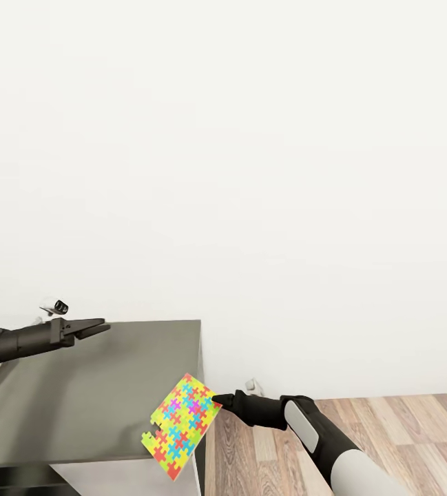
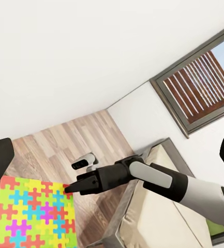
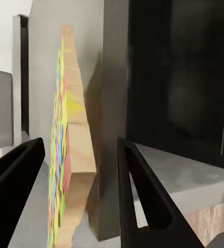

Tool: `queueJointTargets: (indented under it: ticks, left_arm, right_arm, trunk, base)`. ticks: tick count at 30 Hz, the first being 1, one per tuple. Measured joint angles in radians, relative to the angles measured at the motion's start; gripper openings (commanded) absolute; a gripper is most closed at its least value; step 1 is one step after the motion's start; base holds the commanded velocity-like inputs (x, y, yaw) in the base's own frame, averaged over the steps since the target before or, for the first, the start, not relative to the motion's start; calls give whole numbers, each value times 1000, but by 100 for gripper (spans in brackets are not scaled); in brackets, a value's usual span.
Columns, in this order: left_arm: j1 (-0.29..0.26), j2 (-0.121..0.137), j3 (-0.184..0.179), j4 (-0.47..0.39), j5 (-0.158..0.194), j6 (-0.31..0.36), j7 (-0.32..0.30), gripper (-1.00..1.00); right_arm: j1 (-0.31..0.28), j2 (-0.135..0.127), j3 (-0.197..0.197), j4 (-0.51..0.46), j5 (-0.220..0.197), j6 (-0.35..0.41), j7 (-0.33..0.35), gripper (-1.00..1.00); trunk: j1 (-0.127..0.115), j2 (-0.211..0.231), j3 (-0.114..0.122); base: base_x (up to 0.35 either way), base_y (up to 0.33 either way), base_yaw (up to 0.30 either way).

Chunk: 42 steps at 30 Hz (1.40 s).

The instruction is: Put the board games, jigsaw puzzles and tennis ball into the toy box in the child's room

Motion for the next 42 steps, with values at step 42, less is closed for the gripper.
queueJointTargets:
  ticks: [42]
  left_arm:
    - [-2, 4, 0, -1, -2, 0, 0, 100]
  right_arm:
    - [-3, -12, -29, -280, -72, 84, 6, -100]
  trunk:
    - [-161, 294, 132]
  base:
    - [-26, 0, 0]
